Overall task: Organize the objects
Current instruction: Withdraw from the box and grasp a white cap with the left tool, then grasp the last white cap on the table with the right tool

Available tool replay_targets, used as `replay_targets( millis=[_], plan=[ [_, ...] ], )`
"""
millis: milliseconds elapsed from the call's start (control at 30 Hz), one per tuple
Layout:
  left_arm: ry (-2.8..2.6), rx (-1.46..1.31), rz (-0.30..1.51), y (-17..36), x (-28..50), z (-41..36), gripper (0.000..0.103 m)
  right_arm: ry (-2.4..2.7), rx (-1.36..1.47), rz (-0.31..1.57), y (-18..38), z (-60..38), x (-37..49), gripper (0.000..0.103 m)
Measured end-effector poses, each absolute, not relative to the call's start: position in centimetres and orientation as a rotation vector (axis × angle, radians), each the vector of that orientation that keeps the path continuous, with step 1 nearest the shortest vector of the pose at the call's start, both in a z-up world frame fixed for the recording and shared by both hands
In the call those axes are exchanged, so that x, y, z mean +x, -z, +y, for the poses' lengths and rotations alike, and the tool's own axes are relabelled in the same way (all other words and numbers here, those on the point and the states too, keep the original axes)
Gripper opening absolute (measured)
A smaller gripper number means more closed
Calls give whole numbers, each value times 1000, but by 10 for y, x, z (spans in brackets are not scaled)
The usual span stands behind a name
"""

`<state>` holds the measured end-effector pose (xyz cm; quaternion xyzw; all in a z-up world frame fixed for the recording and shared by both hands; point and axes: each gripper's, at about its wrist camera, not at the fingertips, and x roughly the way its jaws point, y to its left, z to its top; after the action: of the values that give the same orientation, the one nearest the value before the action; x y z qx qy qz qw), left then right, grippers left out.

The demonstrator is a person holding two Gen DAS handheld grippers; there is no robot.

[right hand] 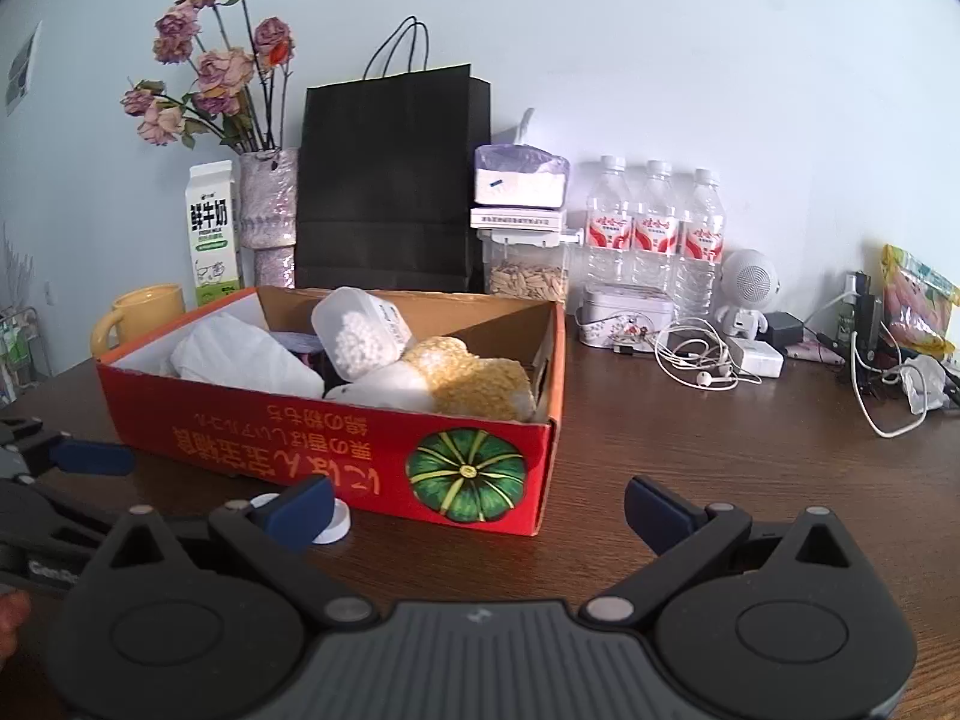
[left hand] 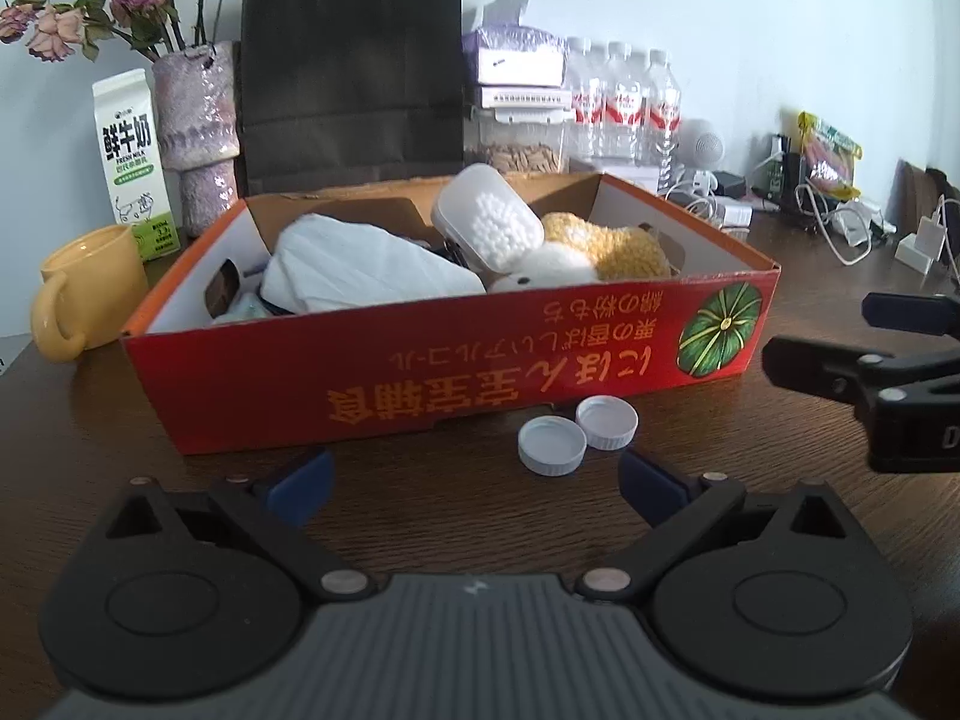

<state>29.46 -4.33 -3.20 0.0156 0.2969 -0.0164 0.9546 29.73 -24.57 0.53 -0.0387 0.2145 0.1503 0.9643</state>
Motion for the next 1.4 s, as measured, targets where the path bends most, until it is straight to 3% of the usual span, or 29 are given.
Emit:
replay_targets(
  millis=[233, 333, 367, 1167, 1267, 1400],
  plan=[
    [54, 24, 642, 38, 313, -55, 74, -288, -40, 448, -1, -256, 303, 103],
    [66, 21, 642, 39, 317, -59, 48, -290, -43, 447, -1, -254, 304, 103],
    [76, 13, 640, 39, 318, -59, 31, -291, -45, 449, 0, -253, 304, 103],
    [80, -49, 494, 13, 280, -5, 29, -353, -130, 534, 16, -197, 311, 103],
    [70, -60, 486, 11, 278, 6, 29, -355, -130, 558, 18, -188, 314, 93],
    [64, -74, 483, 10, 275, 18, 29, -372, -141, 590, 20, -174, 318, 72]
  ],
)
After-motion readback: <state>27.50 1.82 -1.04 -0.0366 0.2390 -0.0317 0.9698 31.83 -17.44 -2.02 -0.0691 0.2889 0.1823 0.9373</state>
